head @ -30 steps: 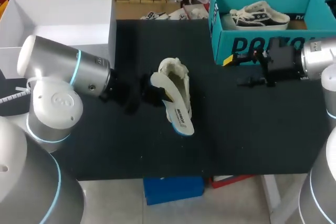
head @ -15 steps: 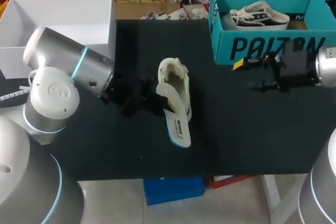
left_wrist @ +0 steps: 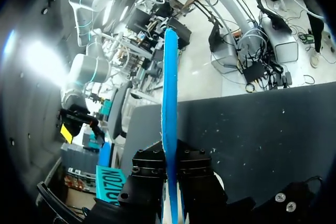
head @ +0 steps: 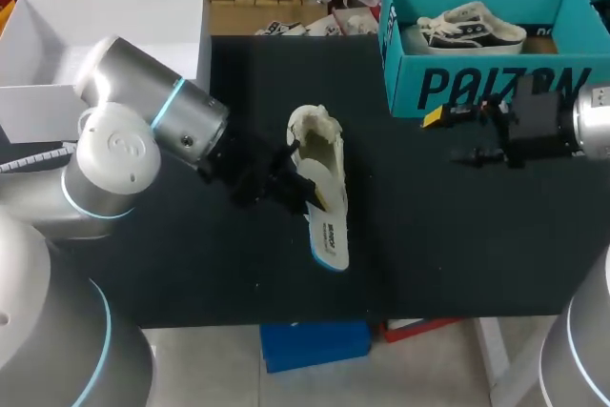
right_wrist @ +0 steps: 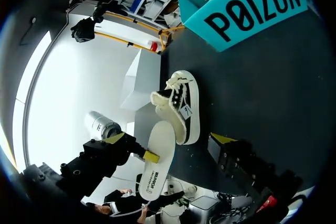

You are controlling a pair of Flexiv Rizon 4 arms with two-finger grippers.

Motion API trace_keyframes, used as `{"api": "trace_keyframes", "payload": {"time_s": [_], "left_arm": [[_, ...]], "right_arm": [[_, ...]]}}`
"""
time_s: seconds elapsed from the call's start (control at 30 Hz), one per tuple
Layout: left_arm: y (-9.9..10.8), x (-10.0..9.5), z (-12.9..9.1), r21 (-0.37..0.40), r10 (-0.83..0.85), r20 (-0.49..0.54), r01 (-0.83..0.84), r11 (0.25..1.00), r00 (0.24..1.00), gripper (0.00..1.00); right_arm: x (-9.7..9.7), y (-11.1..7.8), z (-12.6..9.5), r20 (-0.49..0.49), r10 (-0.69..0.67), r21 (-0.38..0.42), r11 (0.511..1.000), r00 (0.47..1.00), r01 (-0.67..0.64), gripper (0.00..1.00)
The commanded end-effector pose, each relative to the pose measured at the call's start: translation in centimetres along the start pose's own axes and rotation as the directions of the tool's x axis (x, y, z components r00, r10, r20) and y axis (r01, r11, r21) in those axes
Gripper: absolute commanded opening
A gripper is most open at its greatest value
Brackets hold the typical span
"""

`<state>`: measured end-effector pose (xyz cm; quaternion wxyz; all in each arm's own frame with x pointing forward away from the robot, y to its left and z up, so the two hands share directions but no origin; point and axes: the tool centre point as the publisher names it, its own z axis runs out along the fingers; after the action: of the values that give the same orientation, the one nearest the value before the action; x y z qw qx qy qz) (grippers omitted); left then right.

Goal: Take the shoe out of the shoebox, open the shoe tongue, remove and reinsert the insole, then place the shoe into the shoebox

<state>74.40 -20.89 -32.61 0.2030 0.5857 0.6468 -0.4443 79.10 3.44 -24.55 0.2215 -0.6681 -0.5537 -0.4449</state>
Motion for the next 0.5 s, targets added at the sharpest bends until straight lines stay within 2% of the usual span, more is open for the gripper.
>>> {"api": "trace_keyframes", "payload": {"time_s": [0.03, 0.5], "left_arm": [[1.4, -0.4, 0.8, 0.036, -0.001, -0.042, 0.002, 0.999, 0.999, 0.0], [4.3, 0.3, 1.2, 0.058, -0.045, -0.072, 0.049, 0.997, 0.996, 0.0]], "right_arm": [[0.0, 0.0, 0.0, 0.002, 0.001, 0.001, 1.0, 1.0, -0.001, 1.0], [0.0, 0.0, 0.0, 0.002, 0.001, 0.001, 1.0, 1.0, -0.001, 1.0]]}}
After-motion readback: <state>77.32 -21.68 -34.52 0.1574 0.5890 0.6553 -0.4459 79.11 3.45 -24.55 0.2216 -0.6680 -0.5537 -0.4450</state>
